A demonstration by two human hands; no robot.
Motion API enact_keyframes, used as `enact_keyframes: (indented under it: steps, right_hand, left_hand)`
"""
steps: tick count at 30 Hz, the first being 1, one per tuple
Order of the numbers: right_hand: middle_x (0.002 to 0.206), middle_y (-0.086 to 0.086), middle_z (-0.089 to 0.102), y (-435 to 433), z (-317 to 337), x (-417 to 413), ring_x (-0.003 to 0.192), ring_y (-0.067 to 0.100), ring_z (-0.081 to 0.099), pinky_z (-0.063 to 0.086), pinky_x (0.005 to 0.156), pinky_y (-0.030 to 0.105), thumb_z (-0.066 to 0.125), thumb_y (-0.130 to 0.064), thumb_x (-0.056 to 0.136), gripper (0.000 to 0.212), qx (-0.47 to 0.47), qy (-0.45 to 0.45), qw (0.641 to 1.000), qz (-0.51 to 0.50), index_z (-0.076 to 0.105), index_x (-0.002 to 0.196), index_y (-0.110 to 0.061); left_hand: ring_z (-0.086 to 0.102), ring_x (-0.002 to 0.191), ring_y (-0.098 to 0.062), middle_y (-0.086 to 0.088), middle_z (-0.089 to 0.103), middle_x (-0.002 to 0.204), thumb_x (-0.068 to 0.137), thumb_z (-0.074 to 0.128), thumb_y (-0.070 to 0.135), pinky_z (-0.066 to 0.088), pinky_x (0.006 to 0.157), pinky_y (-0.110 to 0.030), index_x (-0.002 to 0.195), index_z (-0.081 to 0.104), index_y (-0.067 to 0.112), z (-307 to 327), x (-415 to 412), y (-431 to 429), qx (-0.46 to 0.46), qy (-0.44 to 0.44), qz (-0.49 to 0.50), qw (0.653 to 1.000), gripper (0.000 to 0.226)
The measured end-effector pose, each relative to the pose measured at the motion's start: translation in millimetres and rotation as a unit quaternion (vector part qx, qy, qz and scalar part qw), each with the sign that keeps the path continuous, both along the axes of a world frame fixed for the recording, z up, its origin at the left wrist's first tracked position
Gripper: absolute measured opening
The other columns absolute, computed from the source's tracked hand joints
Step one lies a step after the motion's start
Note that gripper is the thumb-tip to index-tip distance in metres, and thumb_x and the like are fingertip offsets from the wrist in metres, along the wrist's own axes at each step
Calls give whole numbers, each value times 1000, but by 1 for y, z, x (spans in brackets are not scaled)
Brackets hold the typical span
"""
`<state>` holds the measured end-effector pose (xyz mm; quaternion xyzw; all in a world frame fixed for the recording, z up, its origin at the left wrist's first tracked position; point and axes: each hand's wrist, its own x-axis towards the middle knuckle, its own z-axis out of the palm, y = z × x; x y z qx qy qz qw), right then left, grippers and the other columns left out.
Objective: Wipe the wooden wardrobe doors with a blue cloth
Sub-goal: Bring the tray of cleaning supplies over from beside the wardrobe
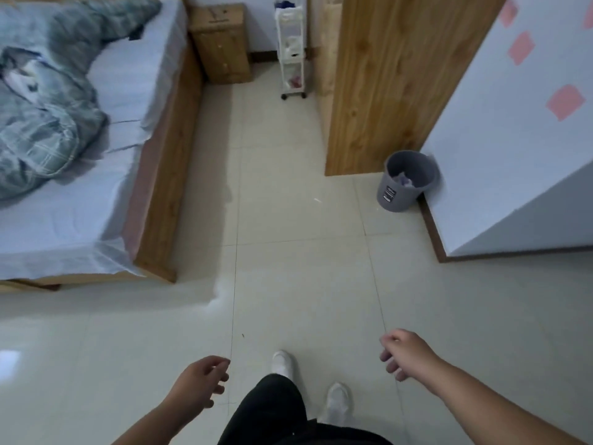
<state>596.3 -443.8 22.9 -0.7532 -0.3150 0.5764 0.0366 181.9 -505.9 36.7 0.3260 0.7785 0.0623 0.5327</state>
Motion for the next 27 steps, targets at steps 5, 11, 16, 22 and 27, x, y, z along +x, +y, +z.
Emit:
enact_keyframes:
  steps: [5, 11, 16, 22, 27]
  right_hand:
    - [86, 13, 69, 119, 17, -51, 58, 21, 58, 44, 47, 27, 53, -19, 100, 17, 68, 16, 997, 40, 66, 100, -9]
    - [88, 12, 73, 230, 12, -93, 59, 19, 65, 51, 49, 28, 56, -26, 98, 16, 97, 2, 994, 43, 68, 99, -14]
    - [89, 11, 74, 255, 7, -91, 60, 19, 67, 52, 50, 27, 55, -27, 98, 16, 58, -33, 997, 32, 69, 100, -17]
    - [86, 19, 71, 272, -5, -64, 51, 25, 58, 45, 50, 29, 57, -21, 97, 17, -24, -31, 998, -47, 70, 98, -9]
    - [79, 20, 70, 329, -25, -46, 52, 26, 58, 45, 52, 31, 59, -17, 97, 17, -54, -39, 994, -86, 70, 97, -4]
  left_hand:
    - [69, 76, -24, -9, 76, 94, 101, 62, 24, 50, 59, -29, 100, 74, 19, -17, -31, 12, -22, 5, 79, 997, 13]
    - [69, 79, -25, -9, 76, 96, 102, 62, 25, 50, 61, -30, 102, 74, 19, -45, -73, 99, -29, -14, 91, 995, 14]
    - [73, 80, -18, 0, 77, 93, 102, 59, 30, 51, 60, -27, 105, 73, 25, -33, -105, 218, -2, -3, 2, 1000, 15]
    - [73, 87, -22, -2, 76, 97, 105, 56, 27, 53, 69, -32, 109, 71, 22, 2, -110, 375, 70, -16, -45, 996, 16]
    - [72, 95, -29, -6, 75, 103, 106, 54, 28, 54, 72, -34, 111, 71, 19, 21, -90, 474, 98, -38, -17, 994, 19]
